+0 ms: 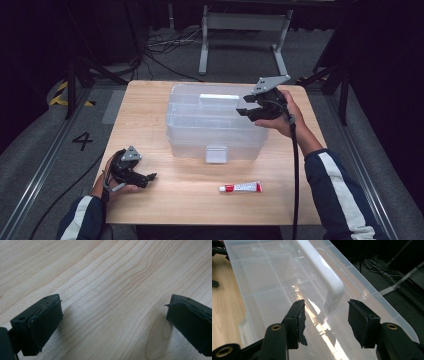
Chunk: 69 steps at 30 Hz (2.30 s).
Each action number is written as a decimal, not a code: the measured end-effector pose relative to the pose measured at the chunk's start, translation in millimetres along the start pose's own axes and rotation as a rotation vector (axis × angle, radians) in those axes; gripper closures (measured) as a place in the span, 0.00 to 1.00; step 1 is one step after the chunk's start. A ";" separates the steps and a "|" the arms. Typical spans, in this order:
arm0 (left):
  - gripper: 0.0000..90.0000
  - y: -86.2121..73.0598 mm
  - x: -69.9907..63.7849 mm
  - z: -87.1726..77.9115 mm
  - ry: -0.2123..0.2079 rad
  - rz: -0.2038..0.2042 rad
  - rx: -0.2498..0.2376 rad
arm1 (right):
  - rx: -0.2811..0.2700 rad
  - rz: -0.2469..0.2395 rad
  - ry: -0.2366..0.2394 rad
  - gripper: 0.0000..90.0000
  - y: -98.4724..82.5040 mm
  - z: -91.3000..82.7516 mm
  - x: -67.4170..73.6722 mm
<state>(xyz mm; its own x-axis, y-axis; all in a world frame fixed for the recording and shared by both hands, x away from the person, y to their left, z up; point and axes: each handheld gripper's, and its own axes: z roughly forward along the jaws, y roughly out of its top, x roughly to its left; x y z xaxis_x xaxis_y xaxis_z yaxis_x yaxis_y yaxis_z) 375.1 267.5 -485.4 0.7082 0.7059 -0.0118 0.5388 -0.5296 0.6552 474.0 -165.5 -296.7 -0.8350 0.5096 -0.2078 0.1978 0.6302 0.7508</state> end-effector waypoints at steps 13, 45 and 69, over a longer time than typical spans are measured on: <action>0.21 22.4 2.1 0.0 -0.009 0.009 -0.021 | 0.057 -0.032 -0.016 0.64 13.8 19.6 2.0; 0.29 83.4 -9.1 -17.4 -0.029 0.096 -0.220 | 0.099 -0.002 -0.050 0.82 22.3 23.4 -0.3; 0.63 99.6 -10.3 -22.6 -0.075 0.146 -0.263 | 0.157 0.050 -0.025 0.81 42.4 22.3 -19.7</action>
<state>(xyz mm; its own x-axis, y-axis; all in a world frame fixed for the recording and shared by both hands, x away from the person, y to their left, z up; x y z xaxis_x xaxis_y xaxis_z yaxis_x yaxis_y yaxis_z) 411.2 218.1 -402.9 0.8065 0.5893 0.0478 0.2992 -0.4765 0.8267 510.3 -135.8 -274.8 -0.8093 0.5559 -0.1898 0.3181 0.6864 0.6540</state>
